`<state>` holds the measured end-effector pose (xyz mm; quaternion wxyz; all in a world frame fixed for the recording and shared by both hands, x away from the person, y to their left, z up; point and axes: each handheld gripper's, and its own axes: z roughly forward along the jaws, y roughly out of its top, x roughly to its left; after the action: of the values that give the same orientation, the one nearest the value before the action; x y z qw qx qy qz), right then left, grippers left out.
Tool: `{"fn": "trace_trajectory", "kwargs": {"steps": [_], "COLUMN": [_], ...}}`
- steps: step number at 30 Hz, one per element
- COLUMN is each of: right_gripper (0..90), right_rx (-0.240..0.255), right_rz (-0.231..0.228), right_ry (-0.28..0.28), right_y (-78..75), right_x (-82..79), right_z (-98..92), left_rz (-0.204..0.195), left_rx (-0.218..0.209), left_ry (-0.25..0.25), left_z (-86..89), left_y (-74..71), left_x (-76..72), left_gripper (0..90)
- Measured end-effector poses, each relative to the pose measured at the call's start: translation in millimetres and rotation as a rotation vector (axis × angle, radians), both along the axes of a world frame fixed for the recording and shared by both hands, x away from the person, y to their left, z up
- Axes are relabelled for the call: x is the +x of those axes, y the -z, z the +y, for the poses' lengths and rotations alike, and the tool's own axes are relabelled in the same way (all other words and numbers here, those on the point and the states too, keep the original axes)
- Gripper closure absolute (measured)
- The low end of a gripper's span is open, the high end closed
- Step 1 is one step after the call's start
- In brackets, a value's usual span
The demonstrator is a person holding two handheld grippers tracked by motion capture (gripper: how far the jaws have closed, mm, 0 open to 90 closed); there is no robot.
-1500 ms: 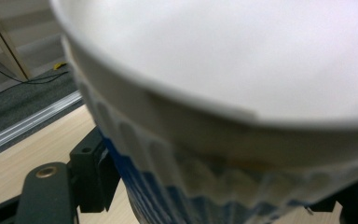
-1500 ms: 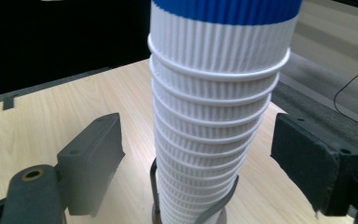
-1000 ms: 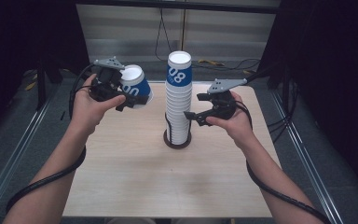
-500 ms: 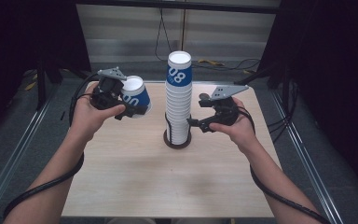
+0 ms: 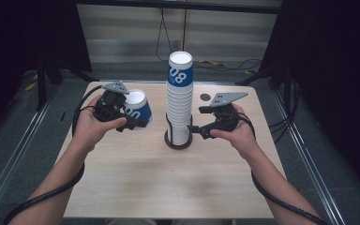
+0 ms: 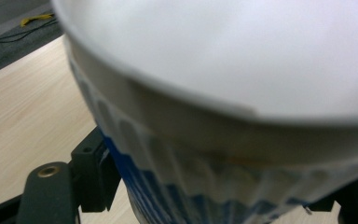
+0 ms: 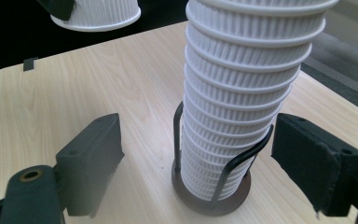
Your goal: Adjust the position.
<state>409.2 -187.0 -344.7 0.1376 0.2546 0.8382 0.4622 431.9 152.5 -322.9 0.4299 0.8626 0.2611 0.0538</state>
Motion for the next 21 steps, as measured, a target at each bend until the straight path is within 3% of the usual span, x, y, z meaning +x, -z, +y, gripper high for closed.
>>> {"fn": "trace_trajectory", "kwargs": {"steps": [16,21], "right_gripper": [15.3,15.4], "right_rx": [-0.028,-0.029], "right_rz": [0.012,0.029], "right_ry": [-0.019,-0.025], "right_y": [14.9,22.3], "right_x": [-6.3,-8.5], "right_z": [-2.2,-1.9], "left_rz": [0.022,0.027], "left_rx": [0.041,0.077], "left_ry": [0.031,0.034], "left_z": [-3.6,-3.5], "left_y": [25.3,33.7], "left_x": [-4.2,-6.4], "left_gripper": [23.1,23.1]}}
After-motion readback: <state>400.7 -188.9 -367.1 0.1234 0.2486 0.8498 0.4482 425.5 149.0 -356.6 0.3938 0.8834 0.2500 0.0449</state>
